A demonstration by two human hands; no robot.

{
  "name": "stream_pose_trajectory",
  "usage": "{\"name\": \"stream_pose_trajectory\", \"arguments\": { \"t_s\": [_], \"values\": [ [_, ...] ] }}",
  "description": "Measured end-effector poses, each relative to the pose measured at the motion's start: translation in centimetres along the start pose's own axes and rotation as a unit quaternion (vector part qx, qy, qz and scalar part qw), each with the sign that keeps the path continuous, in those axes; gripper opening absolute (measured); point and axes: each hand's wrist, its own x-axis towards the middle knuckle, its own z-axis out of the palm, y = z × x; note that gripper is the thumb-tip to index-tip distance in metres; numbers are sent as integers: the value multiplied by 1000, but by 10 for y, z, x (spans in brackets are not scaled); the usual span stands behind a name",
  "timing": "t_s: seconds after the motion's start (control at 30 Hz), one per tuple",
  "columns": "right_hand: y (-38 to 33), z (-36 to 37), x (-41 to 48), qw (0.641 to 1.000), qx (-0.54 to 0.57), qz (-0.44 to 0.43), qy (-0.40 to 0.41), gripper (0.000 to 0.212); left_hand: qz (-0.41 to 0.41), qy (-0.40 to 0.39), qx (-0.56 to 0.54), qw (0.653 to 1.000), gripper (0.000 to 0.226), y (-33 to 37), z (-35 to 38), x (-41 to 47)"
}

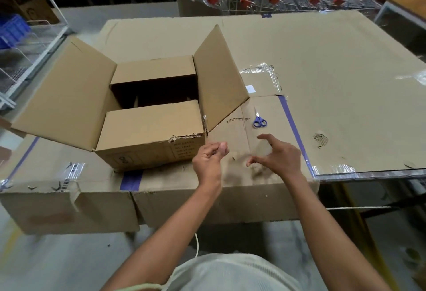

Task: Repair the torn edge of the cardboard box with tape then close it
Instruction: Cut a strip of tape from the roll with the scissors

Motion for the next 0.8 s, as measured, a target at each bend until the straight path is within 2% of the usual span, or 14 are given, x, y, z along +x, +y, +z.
{"name": "stream_pose_trajectory", "arguments": {
  "t_s": [0.13, 0.23, 0.37, 0.47, 0.6, 0.67, 0.73, 0.8],
  "values": [
    [5, 18, -10, 997, -39, -37, -63, 111, -85, 17, -45, 995, 10, -18, -25, 10],
    [9, 20, -11, 990, -44, -74, -116, 117, -128, -16, -72, 989, 12, -28, -43, 15],
    [13, 24, -7, 984, -27, -112, -138, 93, -173, -65, -133, 974, 13, -38, -61, 12],
    [12, 29, -5, 984, 11, -110, -139, 85, -156, -51, -151, 975, 27, -42, -70, 12],
    [13, 31, 1, 986, 35, -81, -140, 67, -112, -65, -58, 990, 43, -43, -76, 9],
    [12, 33, 4, 989, 43, -57, -133, 55, -96, -39, -7, 995, 39, -42, -79, 9],
    [10, 35, 3, 990, 36, -53, -122, 51, -91, -6, 14, 996, 28, -43, -83, 12],
    [12, 37, -2, 992, 32, -61, -109, 48, -79, -5, 31, 996, 21, -45, -87, 13]
  ]
}}
